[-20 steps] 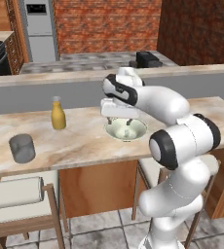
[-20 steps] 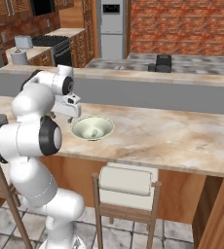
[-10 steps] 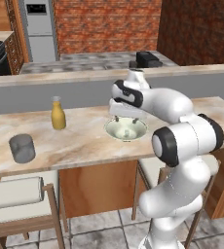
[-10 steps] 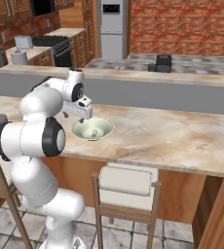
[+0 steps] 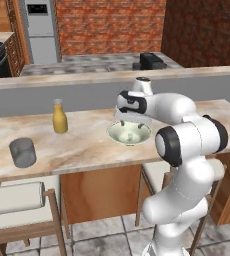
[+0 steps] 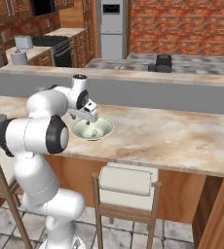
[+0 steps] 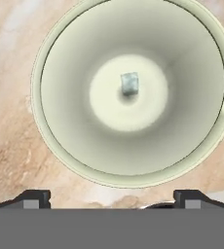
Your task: There are two ice cubes in the ice bowl. Place both ice cubes in the glass cup.
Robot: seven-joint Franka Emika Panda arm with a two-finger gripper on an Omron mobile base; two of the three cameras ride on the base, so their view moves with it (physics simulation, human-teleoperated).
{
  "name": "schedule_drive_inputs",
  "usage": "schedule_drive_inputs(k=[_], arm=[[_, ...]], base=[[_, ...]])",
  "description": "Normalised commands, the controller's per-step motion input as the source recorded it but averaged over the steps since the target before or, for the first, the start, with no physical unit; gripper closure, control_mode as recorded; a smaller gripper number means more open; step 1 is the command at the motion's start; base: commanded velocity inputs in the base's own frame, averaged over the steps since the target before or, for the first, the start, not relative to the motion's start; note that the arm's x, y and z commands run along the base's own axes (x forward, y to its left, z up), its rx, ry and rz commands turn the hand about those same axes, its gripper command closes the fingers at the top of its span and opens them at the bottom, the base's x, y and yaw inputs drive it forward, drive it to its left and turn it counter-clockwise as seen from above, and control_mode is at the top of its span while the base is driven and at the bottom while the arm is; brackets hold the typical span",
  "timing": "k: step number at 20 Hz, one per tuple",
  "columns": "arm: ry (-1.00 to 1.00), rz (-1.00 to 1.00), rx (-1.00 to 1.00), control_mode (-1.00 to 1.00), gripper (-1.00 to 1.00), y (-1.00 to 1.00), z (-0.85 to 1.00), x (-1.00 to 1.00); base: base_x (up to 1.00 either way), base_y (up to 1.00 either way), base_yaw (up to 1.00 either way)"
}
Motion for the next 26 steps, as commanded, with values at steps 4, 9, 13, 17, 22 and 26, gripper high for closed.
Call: schedule_drive_inputs(k=[4,9,13,17,22,26], arm=[[-0.03,-0.13,-0.07,-1.00,-1.00,-0.01,-0.22,0.14],[0.00,-0.10,-0.08,-1.00,-1.00,0.00,-0.18,0.07],[0.08,-0.03,-0.12,-1.00,-1.00,0.00,-0.14,0.13],[0.11,0.00,-0.05,-1.00,-1.00,0.00,-0.12,0.14],[0.08,0.00,-0.02,-1.00,-1.00,0.00,-0.30,0.17],[0.05,0.00,-0.02,-1.00,-1.00,0.00,-0.36,0.23]], base=[[0.00,0.00,0.00],[0.00,0.00,0.00],[0.00,0.00,0.00],[0.00,0.00,0.00],[0.00,0.00,0.00],[0.00,0.00,0.00]])
